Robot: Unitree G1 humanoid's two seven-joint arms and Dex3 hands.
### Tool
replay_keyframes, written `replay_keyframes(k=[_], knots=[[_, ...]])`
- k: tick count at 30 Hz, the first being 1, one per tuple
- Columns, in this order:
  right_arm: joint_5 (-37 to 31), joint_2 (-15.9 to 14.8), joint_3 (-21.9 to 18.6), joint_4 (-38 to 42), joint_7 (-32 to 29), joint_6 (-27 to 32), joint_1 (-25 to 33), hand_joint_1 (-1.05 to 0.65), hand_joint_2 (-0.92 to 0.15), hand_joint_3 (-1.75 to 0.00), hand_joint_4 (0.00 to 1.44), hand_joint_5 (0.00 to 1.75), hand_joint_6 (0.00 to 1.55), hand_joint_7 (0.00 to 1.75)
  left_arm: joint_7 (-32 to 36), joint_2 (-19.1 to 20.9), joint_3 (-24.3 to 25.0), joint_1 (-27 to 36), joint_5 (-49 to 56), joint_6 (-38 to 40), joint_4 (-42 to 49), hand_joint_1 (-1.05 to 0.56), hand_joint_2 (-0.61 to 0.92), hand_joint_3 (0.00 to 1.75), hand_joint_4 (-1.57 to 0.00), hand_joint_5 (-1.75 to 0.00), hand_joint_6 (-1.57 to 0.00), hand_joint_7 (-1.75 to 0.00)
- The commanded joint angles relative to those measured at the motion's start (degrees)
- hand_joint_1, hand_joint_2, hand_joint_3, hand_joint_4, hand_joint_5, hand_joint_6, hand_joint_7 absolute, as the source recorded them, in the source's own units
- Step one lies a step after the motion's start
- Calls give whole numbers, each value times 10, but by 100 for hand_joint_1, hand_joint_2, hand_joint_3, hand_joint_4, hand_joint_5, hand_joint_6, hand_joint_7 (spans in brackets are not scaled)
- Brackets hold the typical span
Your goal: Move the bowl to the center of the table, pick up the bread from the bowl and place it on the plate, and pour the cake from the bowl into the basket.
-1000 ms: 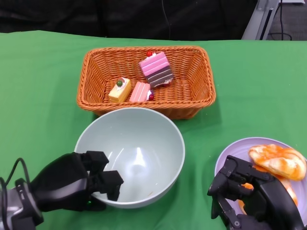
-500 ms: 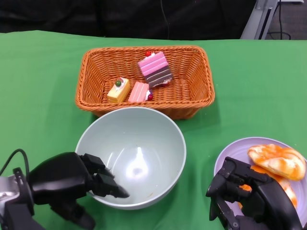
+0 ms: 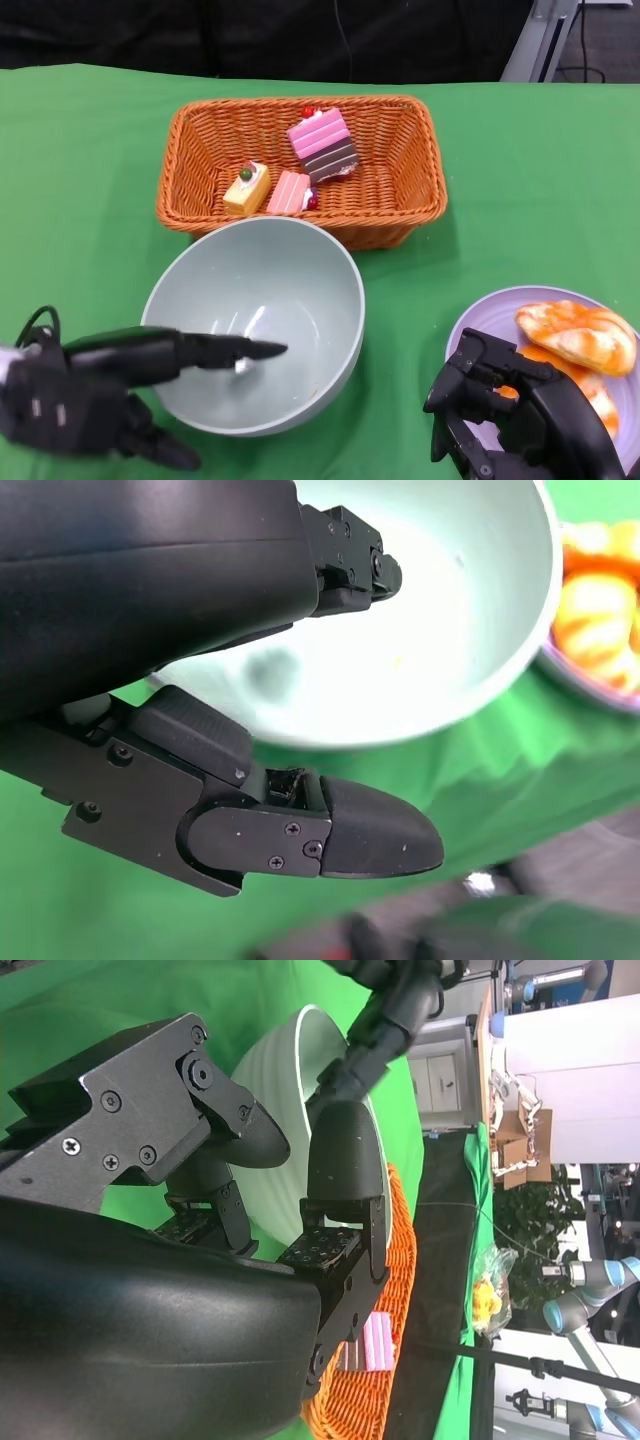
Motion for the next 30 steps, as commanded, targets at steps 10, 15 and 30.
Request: replay_keyframes(k=[10,15,30], knots=[[10,-14,-13,-8,4,2,6,-4,-53,-124,66,174,61,150,57,-185,293,177,-229,222,-230,-14,92,46,-78,-132,-86,-90],[1,-16,-14,-13,1,-3,10,-4,-52,-124,66,175,62,150,38,-226,301,201,-131,150,-226,-11,78,74,-73,-160,-71,-135],[36,-47,-3,-131,23,95,30,-9,-50,-123,65,172,61,146,-24,-237,299,236,-52,107,-249,-21,70,93,-70,-175,-68,-152]])
